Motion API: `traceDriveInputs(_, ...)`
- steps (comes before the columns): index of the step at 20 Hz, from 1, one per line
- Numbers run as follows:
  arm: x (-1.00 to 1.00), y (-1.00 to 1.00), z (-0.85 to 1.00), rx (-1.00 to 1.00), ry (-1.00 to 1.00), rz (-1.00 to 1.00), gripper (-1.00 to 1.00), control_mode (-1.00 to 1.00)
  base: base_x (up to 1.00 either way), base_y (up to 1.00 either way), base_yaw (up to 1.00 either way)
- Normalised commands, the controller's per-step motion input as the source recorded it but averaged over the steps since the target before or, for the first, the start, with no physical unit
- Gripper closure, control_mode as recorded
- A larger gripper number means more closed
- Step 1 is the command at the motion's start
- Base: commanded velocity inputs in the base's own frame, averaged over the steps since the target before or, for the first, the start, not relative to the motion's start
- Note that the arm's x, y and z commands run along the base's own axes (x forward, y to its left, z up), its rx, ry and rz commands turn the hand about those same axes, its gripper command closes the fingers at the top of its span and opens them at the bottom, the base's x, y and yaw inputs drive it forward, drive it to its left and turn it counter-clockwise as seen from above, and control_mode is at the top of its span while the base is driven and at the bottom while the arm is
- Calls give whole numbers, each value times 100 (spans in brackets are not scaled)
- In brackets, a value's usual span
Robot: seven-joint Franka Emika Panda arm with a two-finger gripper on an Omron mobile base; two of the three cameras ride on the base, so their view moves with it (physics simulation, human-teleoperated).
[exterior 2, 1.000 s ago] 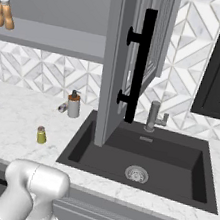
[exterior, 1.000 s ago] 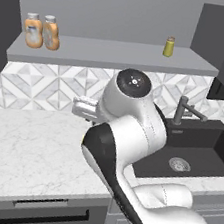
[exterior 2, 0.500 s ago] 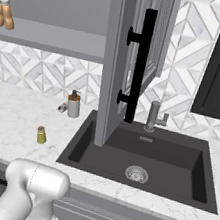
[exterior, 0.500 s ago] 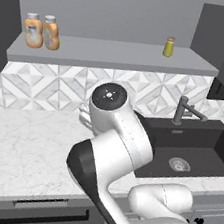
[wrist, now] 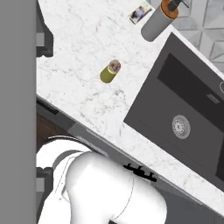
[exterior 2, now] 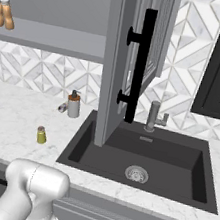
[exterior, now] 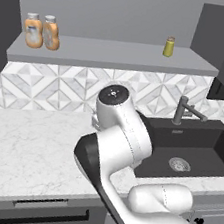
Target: Put the shaker and condiment bottle from the counter next to their counterparts in the cabinet.
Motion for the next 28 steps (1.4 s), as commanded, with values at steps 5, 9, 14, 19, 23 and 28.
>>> traceDriveInputs(5, 42, 0, -40, 0, -1, -11, -100, -100, 0, 0, 0)
traceDriveInputs(9, 74, 0, -21, 0, 0, 0, -100, -100, 0, 0, 0)
traceDriveInputs(14, 37, 0, -42, 0, 0, -1, -100, -100, 0, 0, 0)
traceDriveInputs(19, 31, 0, -56, 0, 0, -2, -100, -100, 0, 0, 0)
traceDriveInputs(23, 26, 0, -36, 0, -1, 0, -100, -100, 0, 0, 0)
traceDriveInputs(28, 15, 0, -24, 0, 0, -2, -100, -100, 0, 0, 0)
